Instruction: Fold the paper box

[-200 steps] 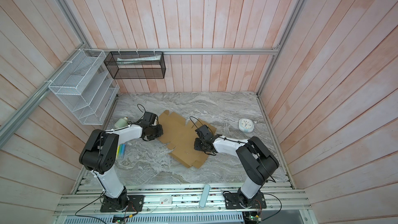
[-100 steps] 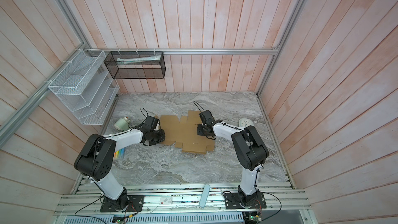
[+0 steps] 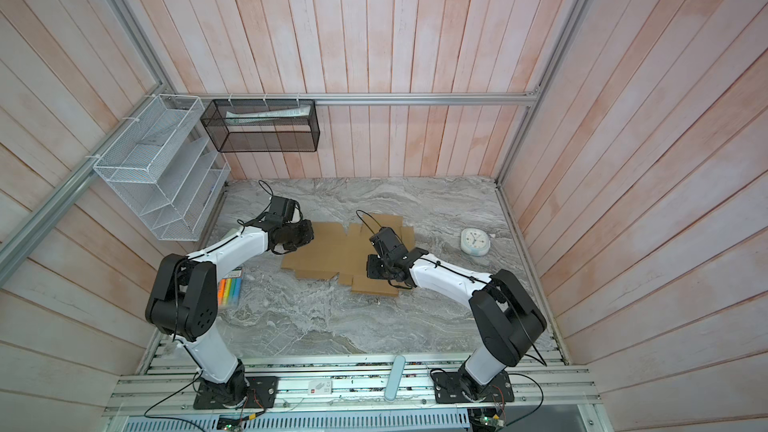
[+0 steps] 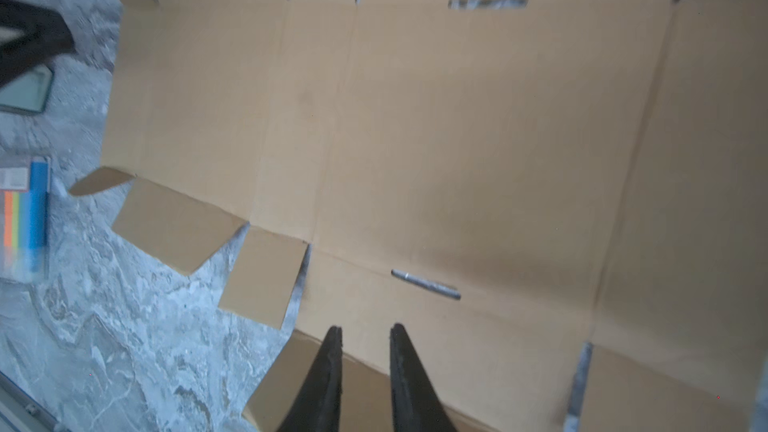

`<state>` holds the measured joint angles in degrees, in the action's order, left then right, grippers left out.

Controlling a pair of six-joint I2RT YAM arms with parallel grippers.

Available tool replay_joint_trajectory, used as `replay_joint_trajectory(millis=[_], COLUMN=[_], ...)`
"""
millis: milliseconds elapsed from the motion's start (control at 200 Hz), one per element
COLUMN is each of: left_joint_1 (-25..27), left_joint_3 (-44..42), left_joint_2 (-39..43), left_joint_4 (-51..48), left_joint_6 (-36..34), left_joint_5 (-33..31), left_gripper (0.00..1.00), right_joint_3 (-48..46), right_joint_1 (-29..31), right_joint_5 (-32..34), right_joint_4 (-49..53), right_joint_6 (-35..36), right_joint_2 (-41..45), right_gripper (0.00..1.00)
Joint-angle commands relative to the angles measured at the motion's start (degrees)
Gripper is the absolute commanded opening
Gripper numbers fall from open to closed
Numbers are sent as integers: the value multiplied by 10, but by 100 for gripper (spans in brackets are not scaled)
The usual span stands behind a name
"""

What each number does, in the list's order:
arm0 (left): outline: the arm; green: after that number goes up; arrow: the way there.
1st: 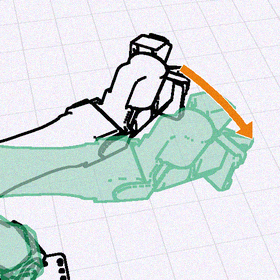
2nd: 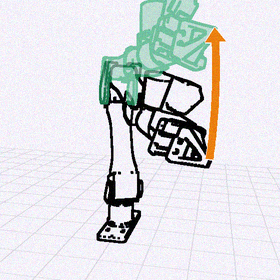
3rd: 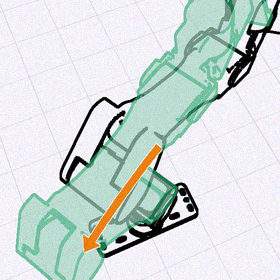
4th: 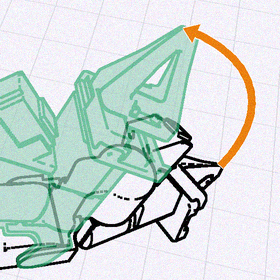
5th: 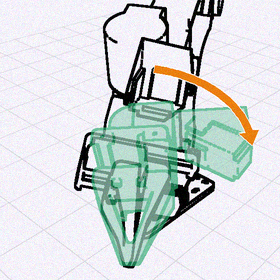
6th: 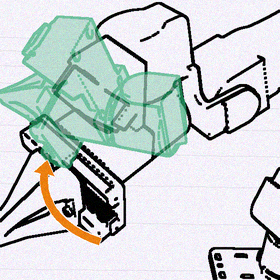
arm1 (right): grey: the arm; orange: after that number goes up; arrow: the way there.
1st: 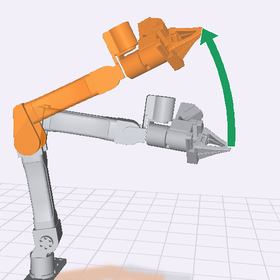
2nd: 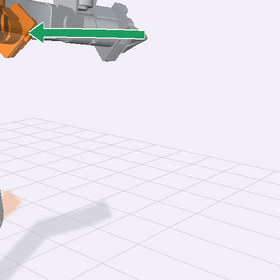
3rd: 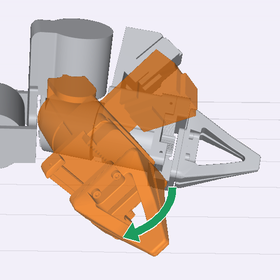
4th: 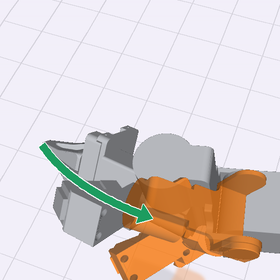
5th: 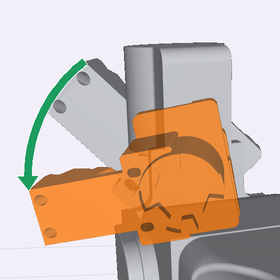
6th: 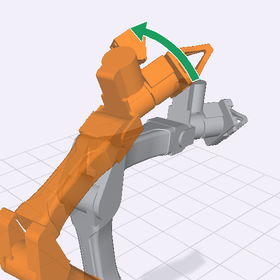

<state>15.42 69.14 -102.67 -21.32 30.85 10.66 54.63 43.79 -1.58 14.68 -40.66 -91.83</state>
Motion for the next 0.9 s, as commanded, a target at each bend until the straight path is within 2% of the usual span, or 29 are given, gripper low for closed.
replay_joint_trajectory(millis=[0, 255, 895], left_joint_1=[-2, -2, -2], left_joint_3=[4, -22, -124], left_joint_2=[-22, -35, -8], left_joint_4=[-11, 8, 26], left_joint_6=[-17, -8, 7], left_joint_5=[2, 0, -11], left_gripper=[0, 0, 0], right_joint_3=[-19, -74, -116], right_joint_1=[32, 54, 38], right_joint_5=[-1, -11, -18], right_joint_4=[7, -30, -54], right_joint_6=[-57, -105, -108], right_joint_2=[-3, 8, -30], right_gripper=[22, 22, 21])
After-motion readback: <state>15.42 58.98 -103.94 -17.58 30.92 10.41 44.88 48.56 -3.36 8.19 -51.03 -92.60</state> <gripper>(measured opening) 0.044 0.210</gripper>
